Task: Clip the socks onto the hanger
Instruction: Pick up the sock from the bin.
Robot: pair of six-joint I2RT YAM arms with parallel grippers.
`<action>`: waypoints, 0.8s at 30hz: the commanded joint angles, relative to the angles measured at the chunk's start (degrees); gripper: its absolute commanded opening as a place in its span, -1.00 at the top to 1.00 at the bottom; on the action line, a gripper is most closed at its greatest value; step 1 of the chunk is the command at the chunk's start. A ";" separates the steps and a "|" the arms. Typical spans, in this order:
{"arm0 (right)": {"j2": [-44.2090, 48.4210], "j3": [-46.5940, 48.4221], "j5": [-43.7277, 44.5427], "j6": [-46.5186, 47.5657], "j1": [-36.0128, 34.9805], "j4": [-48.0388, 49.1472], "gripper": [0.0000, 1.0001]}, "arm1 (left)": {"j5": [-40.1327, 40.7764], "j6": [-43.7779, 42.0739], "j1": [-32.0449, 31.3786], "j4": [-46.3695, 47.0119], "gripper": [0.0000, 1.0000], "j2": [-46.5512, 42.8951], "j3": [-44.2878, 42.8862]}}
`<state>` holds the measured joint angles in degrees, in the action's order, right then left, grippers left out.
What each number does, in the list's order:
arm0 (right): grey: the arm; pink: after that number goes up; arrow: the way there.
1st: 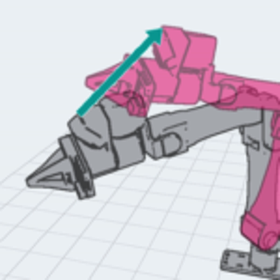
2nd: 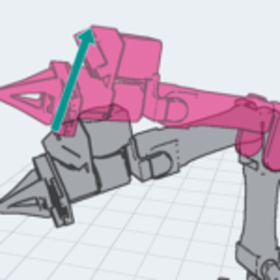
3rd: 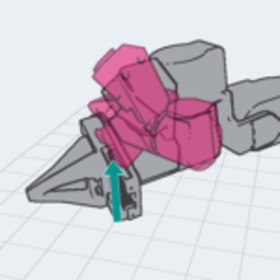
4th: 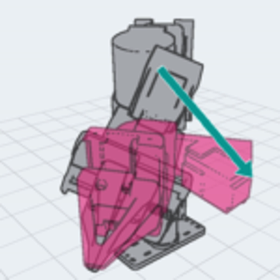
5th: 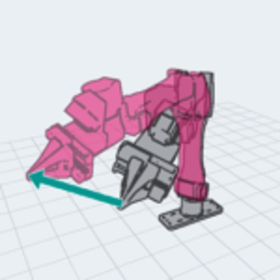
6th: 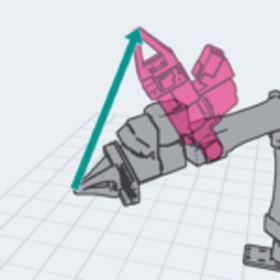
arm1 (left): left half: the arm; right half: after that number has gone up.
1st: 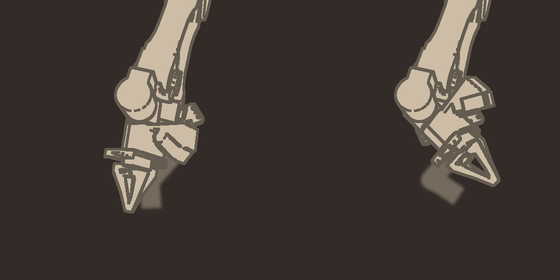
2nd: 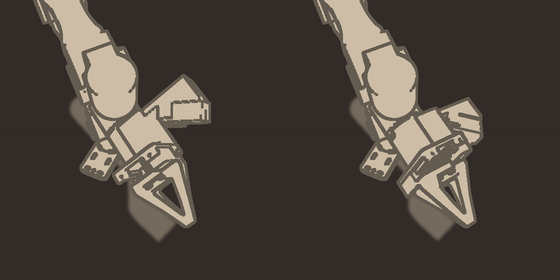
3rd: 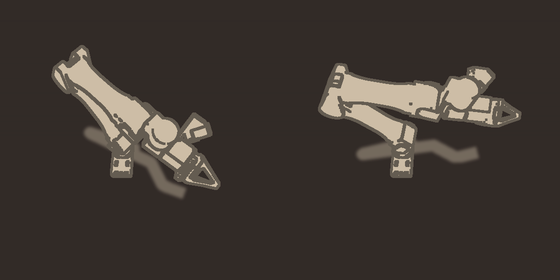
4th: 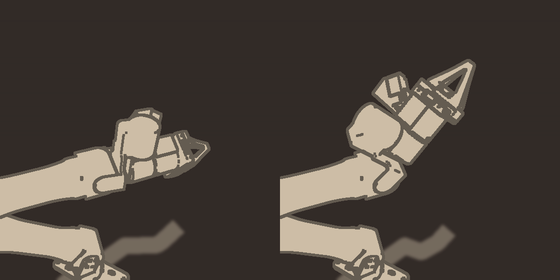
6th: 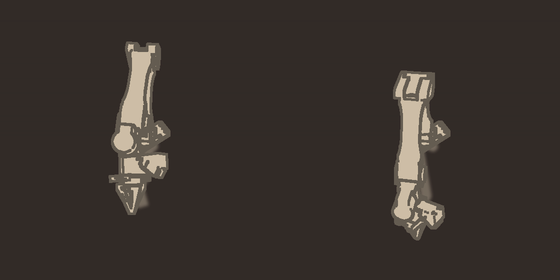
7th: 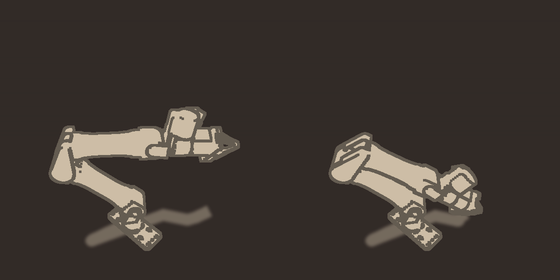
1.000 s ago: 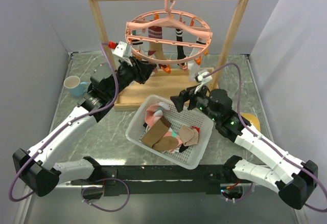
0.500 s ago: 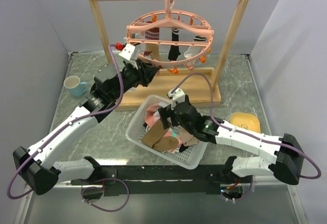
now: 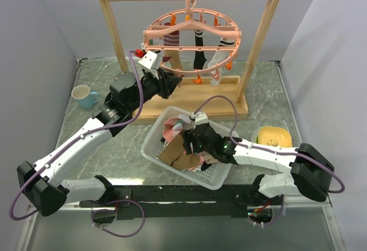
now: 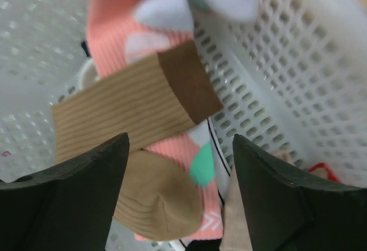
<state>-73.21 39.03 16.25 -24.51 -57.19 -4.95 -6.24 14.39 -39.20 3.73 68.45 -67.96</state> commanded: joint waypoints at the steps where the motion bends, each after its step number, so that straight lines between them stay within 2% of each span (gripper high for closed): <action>1: -0.70 -4.92 -7.01 -7.38 3.92 9.24 -0.50 | -2.20 -1.38 -0.79 -1.44 0.98 1.34 -1.82; 8: -1.85 -12.39 -17.99 -9.59 11.82 24.36 -0.30 | -2.02 -1.03 -0.79 -1.88 0.98 2.48 -2.08; 13: -4.83 -13.89 -22.75 -10.73 14.12 32.79 -0.17 | -2.11 -0.86 -0.79 -1.88 0.98 2.48 -1.65; 19: -8.17 -14.06 -23.54 -11.78 14.56 36.24 -0.16 | -2.37 -0.42 -0.79 -1.71 0.98 2.13 -0.94; 24: -9.58 -14.24 -23.72 -12.49 14.65 38.35 -0.08 | -2.46 -0.51 -0.88 -1.53 0.98 1.60 -0.59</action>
<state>-82.04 25.26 -6.98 -35.99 -42.96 27.94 -6.37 14.24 -39.38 3.70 70.74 -68.51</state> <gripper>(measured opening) 0.554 0.277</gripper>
